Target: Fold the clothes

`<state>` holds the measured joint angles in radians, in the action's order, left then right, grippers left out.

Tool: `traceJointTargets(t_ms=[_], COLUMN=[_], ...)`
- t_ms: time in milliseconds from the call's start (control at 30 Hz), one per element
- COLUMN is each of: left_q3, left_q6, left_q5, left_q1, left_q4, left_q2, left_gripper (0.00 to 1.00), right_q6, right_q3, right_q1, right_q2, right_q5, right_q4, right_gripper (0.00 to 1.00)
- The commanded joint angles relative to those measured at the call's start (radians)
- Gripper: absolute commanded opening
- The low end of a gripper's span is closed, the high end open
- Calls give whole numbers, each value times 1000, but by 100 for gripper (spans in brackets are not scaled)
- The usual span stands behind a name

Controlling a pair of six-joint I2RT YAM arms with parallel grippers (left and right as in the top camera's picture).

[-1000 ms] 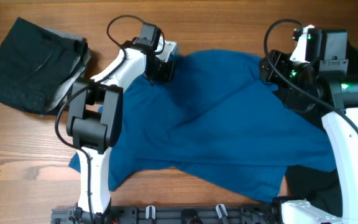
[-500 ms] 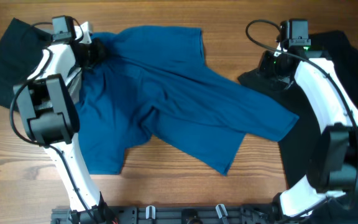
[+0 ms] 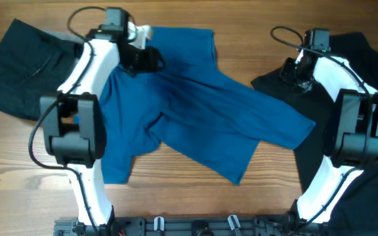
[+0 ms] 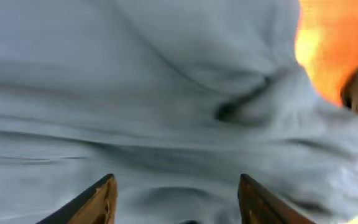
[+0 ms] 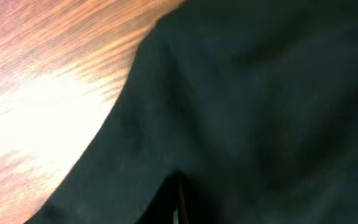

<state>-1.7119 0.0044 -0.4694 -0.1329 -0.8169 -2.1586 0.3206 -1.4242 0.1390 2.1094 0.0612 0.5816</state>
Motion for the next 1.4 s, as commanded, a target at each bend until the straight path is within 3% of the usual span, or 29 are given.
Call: traceJointTargets(t_ms=[0,133,200,333,400,500,567,700,833,900,1033,1100,1167,1233,1267,1333,1367], left_q3=[0,0,0,10,10,10,10,10,10,10,-10,-45,-82,-114,-126,-137,-137], left_q6=[79,130,158,148,128,92,92,92,-32,-204,-256,-252,-236,-210,-166,-101,-82], left_q5=[27,42,55,81,81,77,77,79,259,287,160,92,92,91,84,84,84], left_q1=[-62,-115,-134,-172,-193,-229,-250,-266,-232,-171,-71,-27,-2,15,18,17,14], left_q4=[-23,-22,-15,90,177,256,264,254,408,569,663,626,553,462,423,359,335], left_q2=[16,16,16,11,-16,-81,-123,-191,-232,-257,-257,-256,-252,-235,-217,-156,-120], left_gripper=[65,74,73,54,43,30,19,10,11,16,23,25,25,32,37,58,66], right_q6=[31,61,-72,-241,-243,-239,-203,-160,-126,-127,-245,-339,-346,-314,-307,-246,-207], right_q3=[31,22,3,-17,-17,-16,-16,9,44,69,95,95,95,95,95,95,95], right_q1=[163,408,494,539,507,428,361,211,47,-42,-100,-100,-98,-99,-99,-98,-98], right_q2=[80,66,29,-155,-268,-381,-402,-394,-377,-332,-219,-135,-80,-42,-27,7,24], right_q5=[-177,-114,93,376,388,388,389,381,352,255,178,177,171,180,187,184,173], right_q4=[32,95,110,138,150,184,210,251,285,264,110,15,-36,-44,-42,-56,-76], right_gripper=[4,4,17,33,40,42,40,27,24,25,44,58,62,53,37,11,4])
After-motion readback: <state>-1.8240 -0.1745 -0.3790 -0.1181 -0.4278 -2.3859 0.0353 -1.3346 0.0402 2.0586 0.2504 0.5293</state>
